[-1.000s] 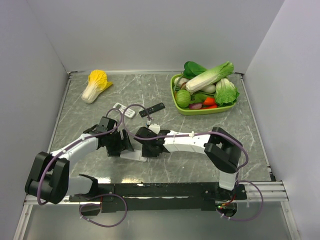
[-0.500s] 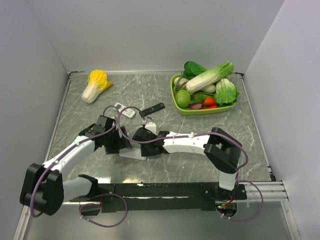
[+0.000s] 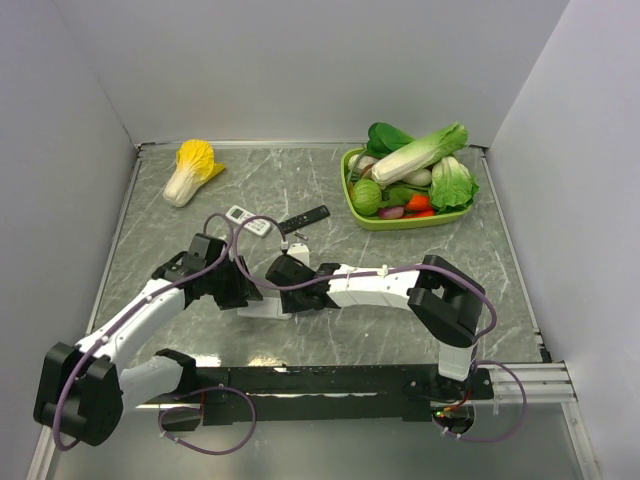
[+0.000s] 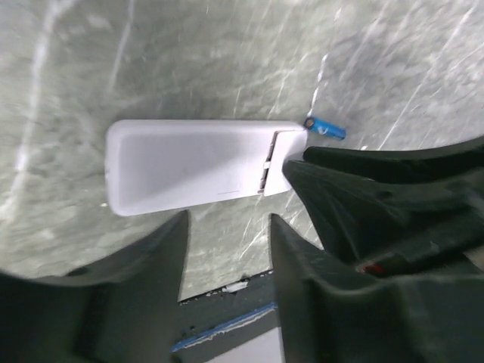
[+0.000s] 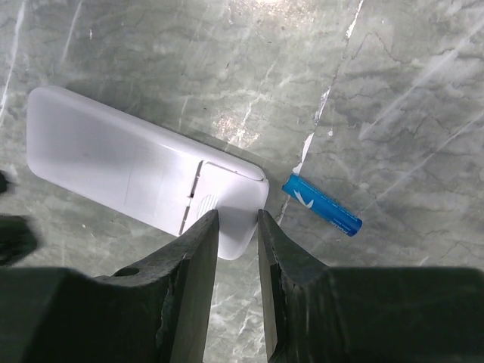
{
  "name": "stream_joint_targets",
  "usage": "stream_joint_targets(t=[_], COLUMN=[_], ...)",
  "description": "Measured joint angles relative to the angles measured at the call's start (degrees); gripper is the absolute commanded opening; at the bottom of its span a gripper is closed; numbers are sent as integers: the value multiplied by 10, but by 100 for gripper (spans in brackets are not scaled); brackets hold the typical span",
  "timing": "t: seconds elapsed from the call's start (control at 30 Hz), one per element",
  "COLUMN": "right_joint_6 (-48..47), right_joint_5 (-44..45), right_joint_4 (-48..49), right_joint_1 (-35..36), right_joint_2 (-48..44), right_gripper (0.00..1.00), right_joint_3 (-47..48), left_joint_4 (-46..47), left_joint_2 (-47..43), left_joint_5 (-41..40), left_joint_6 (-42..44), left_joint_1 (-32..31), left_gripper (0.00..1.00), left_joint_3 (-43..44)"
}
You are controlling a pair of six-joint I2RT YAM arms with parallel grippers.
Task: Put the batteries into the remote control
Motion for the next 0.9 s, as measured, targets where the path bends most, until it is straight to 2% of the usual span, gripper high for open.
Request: stream_joint_targets(t=[0.47, 0.67, 0.9], right_joint_6=[-47, -74, -108], right_joint_5=[0, 11, 39], right_joint_4=[26, 27, 23], right_joint_1=[0, 5, 18], right_joint_2=[-2, -2, -2], right_gripper=[35, 35, 35], right_joint_3=[-9, -9, -7], left_joint_4=[89, 129, 137], left_joint_2=[104, 116, 119], left_joint_5=[51, 74, 79], left_joint_6=[-18, -37, -42], left_joint_1=[-10, -10, -11], left_gripper=[31, 28, 30], left_joint_3=[-38, -52, -54])
